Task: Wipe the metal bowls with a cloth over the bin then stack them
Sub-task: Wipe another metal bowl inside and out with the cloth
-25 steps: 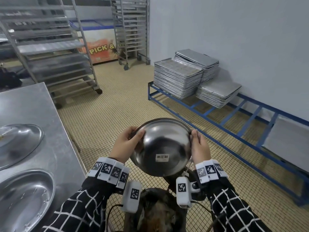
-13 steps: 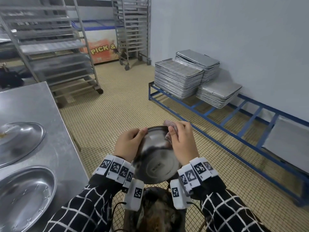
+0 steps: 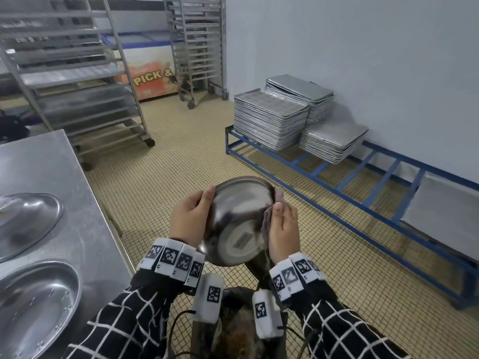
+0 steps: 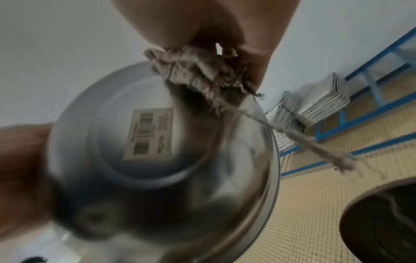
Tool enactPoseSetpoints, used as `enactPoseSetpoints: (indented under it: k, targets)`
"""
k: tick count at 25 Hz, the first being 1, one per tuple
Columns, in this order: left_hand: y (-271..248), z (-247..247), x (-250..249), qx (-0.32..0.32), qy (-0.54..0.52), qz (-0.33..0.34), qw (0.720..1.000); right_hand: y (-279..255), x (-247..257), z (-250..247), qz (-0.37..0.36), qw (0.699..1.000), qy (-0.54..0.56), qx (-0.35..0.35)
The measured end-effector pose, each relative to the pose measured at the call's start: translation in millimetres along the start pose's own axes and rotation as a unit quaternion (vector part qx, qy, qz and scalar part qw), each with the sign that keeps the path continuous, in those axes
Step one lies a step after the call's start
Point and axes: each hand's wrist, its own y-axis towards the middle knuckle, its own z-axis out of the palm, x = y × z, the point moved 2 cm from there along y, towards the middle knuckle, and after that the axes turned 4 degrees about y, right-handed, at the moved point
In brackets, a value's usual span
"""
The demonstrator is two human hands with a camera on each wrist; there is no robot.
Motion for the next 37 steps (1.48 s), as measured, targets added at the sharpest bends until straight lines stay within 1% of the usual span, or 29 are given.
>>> enactPoseSetpoints:
  k: [1,3,6,7,9,11,12,13,14,15,16,17,18,19,20,21,22,24,25,26,27,28,30,32,34,37]
  targets:
    - [0.5,0.1,-2.1,-0.005,-0.004,-0.001,1.000,-3.1,0.0,-0.4,-0.026,1.000,0.002,-0.008]
    - [0.8,2.8,-6.2,-0.001,0.005,0.005,1.000,-11.7,4.8,3.9,-0.104,0.994,-0.023,-0.025]
    - [-3.2,13.1,-12.0,0.024,0.057,0.047,0.997,-18.0,16.5,19.7,-0.190,0.971,-0.145,-0.013]
    - [-4.7,15.3,-13.5,0.027,0.078,0.058,0.995,-15.9,20.3,22.7,-0.205,0.962,-0.179,-0.015]
    - [-5.8,16.6,-12.3,0.032,0.086,0.063,0.994,-9.7,23.1,20.7,-0.202,0.963,-0.177,-0.033]
    - [-6.9,14.7,-10.2,0.034,0.048,0.044,0.997,-4.5,18.1,12.8,-0.163,0.978,-0.112,-0.059]
    - [-7.3,13.7,-8.4,0.035,0.017,0.025,0.999,-3.8,15.9,6.6,-0.127,0.987,-0.064,-0.071]
    - [-7.7,12.2,-7.1,0.034,-0.021,0.000,0.999,-2.6,9.0,0.9,-0.077,0.994,0.004,-0.080]
    - [-7.6,10.7,-6.6,0.032,-0.058,-0.026,0.997,0.2,-2.7,-3.7,-0.016,0.993,0.083,-0.085]
    - [-7.3,8.7,-6.0,0.028,-0.092,-0.049,0.994,3.7,-11.4,-6.8,0.060,0.980,0.169,-0.083]
    - [-6.9,6.4,-5.5,0.025,-0.123,-0.067,0.990,9.8,-21.5,-9.8,0.138,0.957,0.244,-0.081]
    - [-6.8,4.2,-5.9,0.023,-0.151,-0.078,0.985,15.2,-27.5,-12.7,0.194,0.932,0.294,-0.085]
    - [-7.1,2.4,-5.1,0.019,-0.172,-0.084,0.981,17.6,-29.2,-16.5,0.231,0.919,0.305,-0.095]
    - [-7.8,0.8,-4.5,0.013,-0.185,-0.083,0.979,17.3,-27.9,-20.1,0.256,0.913,0.299,-0.107]
    - [-8.4,-0.8,-4.2,0.006,-0.196,-0.077,0.978,16.0,-23.0,-23.4,0.261,0.914,0.288,-0.116]
    - [-8.1,-1.9,-2.1,-0.002,-0.201,-0.066,0.977,14.9,-17.6,-26.4,0.251,0.919,0.280,-0.120]
    - [-6.7,-2.6,1.3,-0.008,-0.197,-0.053,0.979,14.3,-10.6,-31.5,0.225,0.931,0.262,-0.119]
    - [-3.9,-4.8,5.6,-0.008,-0.176,-0.025,0.984,17.7,7.1,-43.2,0.160,0.964,0.181,-0.112]
    - [-2.9,-5.5,6.4,0.006,-0.161,-0.013,0.987,20.8,17.7,-49.0,0.127,0.979,0.131,-0.097]
    - [-2.8,-5.1,6.7,0.024,-0.142,-0.005,0.990,26.7,23.0,-53.0,0.090,0.990,0.084,-0.064]
    - [-4.4,-3.7,5.6,0.044,-0.121,0.004,0.992,31.4,29.6,-54.7,0.048,0.998,0.033,-0.016]
    - [-6.4,-1.9,2.9,0.061,-0.100,0.016,0.993,36.4,32.9,-53.3,0.001,0.999,-0.026,0.035]
    - [-10.6,1.6,-5.8,0.087,-0.046,0.035,0.995,41.1,39.1,-45.9,-0.088,0.982,-0.125,0.112]
    - [-9.7,1.6,-10.5,0.092,-0.003,0.040,0.995,44.3,42.0,-35.6,-0.137,0.965,-0.169,0.144]
    - [-5.1,-0.8,-11.2,0.076,-0.008,0.027,0.997,47.2,43.1,-27.1,-0.154,0.966,-0.154,0.141]
    - [-1.4,-2.5,-9.6,0.050,-0.032,0.000,0.998,44.0,43.6,-16.9,-0.188,0.975,-0.100,0.061]
